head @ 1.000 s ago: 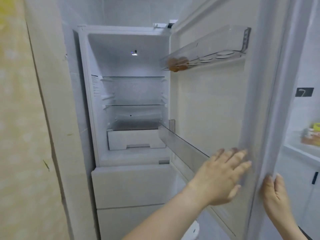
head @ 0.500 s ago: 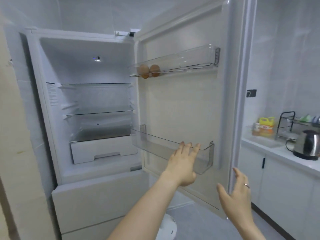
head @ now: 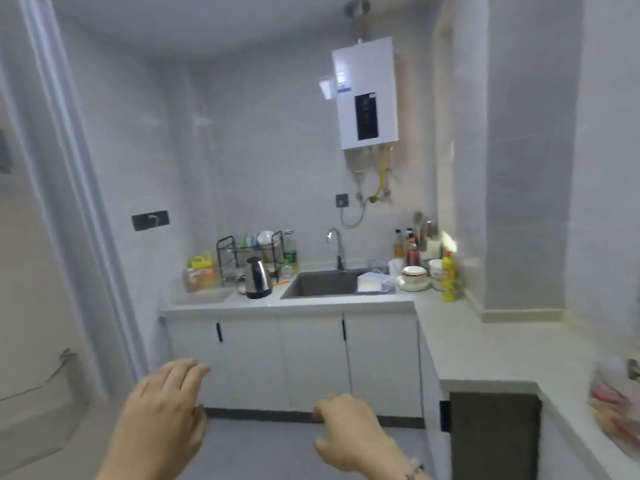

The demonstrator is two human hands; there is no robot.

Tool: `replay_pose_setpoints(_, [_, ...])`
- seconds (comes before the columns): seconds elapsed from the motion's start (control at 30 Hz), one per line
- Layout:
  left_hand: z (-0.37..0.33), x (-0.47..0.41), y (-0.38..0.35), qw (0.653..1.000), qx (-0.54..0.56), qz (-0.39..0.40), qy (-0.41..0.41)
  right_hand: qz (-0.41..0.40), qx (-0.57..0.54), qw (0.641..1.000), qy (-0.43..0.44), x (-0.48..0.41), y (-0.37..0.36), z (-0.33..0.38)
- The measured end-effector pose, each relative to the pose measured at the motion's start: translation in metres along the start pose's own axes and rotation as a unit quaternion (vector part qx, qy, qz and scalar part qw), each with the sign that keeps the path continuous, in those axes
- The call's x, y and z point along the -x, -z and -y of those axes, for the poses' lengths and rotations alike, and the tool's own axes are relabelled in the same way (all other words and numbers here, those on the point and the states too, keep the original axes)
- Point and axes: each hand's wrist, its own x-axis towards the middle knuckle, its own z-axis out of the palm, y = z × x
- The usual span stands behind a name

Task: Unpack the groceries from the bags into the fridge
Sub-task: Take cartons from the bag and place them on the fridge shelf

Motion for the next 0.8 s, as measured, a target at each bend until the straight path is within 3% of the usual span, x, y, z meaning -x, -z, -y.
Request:
replay_pose_setpoints(0.07, [-0.051,-0.018,-0.004,0.995,0.03,0.088,-0.039,-0.061,0.036,0.995,-0.066,0.027,0.015,-0.026])
replay_pose_setpoints(0.17, [-0.133,-0.036,-0.011,0.981,0.077,0.107,-0.143,-0.128,0.106,0.969,-0.182,0.083,0.044,-0.078])
replay_pose_setpoints(0.3, [-0.258,-0.034,-0.002,0.943,0.179,0.079,-0.268,-0.176,0.171,0.912,-0.328,0.187,0.079,-0.152])
replay_pose_setpoints(0.5, [-0.418,-0.003,0.04,0.855,0.324,0.04,-0.404,-0.225,0.192,0.8,-0.521,0.344,0.105,-0.208])
replay_pose_setpoints(0.6, [-0.48,-0.003,0.052,0.818,0.372,0.04,-0.436,-0.224,0.205,0.76,-0.575,0.385,0.099,-0.235])
replay_pose_setpoints(0.8, [-0.58,-0.015,0.05,0.785,0.405,0.056,-0.466,-0.24,0.168,0.739,-0.607,0.405,0.105,-0.309])
